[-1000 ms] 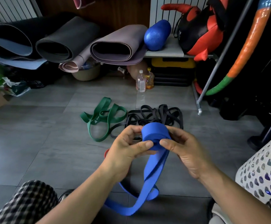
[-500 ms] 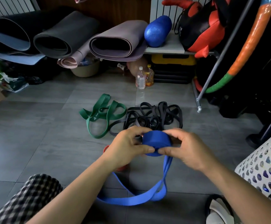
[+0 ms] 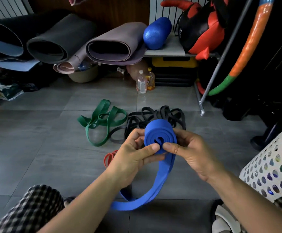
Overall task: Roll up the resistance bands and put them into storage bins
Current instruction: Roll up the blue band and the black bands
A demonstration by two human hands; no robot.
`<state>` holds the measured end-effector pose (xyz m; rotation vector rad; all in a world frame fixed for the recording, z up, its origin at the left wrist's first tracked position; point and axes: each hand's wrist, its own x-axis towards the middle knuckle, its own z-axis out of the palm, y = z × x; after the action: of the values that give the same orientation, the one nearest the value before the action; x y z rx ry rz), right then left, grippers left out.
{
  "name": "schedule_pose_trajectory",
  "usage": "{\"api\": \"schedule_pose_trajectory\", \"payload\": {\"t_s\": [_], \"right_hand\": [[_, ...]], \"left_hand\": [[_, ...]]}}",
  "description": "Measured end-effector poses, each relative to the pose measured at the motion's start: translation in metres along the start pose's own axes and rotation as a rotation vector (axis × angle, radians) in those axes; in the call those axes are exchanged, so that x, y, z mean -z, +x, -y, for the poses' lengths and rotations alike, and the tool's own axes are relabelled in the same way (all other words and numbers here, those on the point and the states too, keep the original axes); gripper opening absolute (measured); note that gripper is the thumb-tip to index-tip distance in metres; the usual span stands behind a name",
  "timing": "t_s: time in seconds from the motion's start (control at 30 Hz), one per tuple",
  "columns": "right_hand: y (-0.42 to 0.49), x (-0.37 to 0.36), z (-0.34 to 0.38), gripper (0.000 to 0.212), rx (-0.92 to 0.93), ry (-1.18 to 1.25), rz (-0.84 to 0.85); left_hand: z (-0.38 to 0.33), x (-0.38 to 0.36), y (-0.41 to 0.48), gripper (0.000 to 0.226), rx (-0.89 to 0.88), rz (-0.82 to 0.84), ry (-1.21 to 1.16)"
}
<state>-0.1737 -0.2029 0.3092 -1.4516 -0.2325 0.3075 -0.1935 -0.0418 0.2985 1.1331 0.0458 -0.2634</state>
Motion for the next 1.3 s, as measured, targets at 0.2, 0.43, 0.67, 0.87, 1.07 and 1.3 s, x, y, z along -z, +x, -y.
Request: {"api": "schedule_pose_trajectory", "payload": {"t_s": [0.2, 0.43, 0.67, 0.87, 1.07, 1.3], "right_hand": [[-0.002, 0.012, 0.001, 0.04, 0.076, -0.856, 0.001], [0.001, 0.012, 0.016, 0.043, 0.119, 0.007, 0.011], [0.003, 0.004, 0.019, 0.029, 0.124, 0.084, -0.047], [0.0, 0.025, 0.021, 0.032, 0.135, -0.707, -0.058], [0.0, 0.021, 0.016, 0.044, 0.12, -0.435, -0.026], [0.0, 0.008, 0.012, 0.031, 0.191, 0.059, -0.074]], "left_hand": [[-0.02, 0.009, 0.004, 0.047, -0.137, 0.033, 0.777], [-0.014, -0.006, 0.0, 0.03, -0.125, -0.004, -0.004], [0.005, -0.011, 0.001, 0.028, -0.067, 0.013, -0.32], [-0.012, 0.003, 0.012, 0.049, -0.103, 0.015, 0.652], [-0.013, -0.004, 0.007, 0.035, -0.138, -0.021, 0.497], [0.001, -0.014, 0.006, 0.035, -0.112, -0.029, -0.099]]}}
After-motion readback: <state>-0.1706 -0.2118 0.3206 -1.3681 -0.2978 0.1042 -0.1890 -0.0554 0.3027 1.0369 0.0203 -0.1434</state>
